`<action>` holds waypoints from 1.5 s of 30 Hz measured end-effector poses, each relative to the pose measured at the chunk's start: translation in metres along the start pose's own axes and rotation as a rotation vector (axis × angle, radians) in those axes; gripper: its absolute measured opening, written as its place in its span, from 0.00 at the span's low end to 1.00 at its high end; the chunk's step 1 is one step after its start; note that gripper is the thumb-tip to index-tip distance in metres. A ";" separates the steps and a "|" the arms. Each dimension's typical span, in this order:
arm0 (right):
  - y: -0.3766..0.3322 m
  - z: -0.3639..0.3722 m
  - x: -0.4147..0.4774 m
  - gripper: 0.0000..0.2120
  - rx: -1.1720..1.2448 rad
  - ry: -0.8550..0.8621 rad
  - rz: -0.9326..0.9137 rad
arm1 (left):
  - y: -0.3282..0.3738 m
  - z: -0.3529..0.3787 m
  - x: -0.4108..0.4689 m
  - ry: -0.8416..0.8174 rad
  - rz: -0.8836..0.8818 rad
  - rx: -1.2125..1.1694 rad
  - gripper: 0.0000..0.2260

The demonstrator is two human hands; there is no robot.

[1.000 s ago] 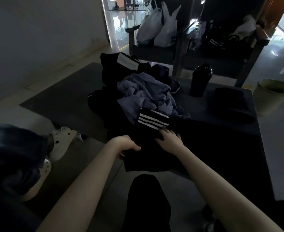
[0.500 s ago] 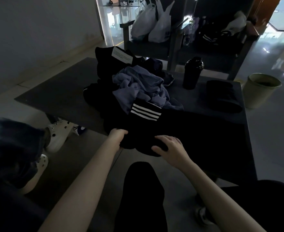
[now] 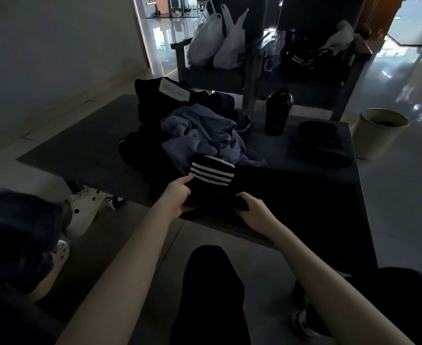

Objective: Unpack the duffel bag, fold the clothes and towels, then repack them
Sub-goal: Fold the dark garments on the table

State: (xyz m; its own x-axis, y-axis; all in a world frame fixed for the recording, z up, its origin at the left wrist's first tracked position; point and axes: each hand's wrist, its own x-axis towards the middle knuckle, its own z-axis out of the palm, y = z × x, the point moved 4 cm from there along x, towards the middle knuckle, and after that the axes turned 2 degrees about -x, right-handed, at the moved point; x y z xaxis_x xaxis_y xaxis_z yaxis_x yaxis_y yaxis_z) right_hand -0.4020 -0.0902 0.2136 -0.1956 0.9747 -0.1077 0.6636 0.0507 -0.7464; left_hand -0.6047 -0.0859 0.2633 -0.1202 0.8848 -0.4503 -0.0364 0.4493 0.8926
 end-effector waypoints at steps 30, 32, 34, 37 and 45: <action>0.025 -0.015 0.001 0.18 -0.014 -0.017 0.093 | 0.007 -0.010 0.036 0.079 0.211 0.695 0.19; 0.029 -0.018 0.000 0.11 -0.061 0.024 0.093 | 0.002 -0.009 0.038 0.123 0.181 0.762 0.22; 0.028 -0.019 0.001 0.10 -0.081 0.025 0.098 | 0.001 -0.008 0.038 0.140 0.144 0.774 0.23; 0.024 -0.022 0.006 0.09 -0.104 0.006 0.106 | 0.007 -0.004 0.041 0.121 0.173 0.652 0.22; 0.023 -0.029 0.000 0.24 -0.350 0.043 0.067 | 0.003 -0.003 0.056 0.184 0.050 0.541 0.24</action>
State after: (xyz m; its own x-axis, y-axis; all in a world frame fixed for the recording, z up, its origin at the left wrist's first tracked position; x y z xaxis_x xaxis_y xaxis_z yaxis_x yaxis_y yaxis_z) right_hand -0.3659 -0.0826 0.2150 -0.1172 0.9864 -0.1153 0.8824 0.0501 -0.4679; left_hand -0.6147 -0.0354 0.2406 -0.2812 0.8922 -0.3533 0.4813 0.4496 0.7524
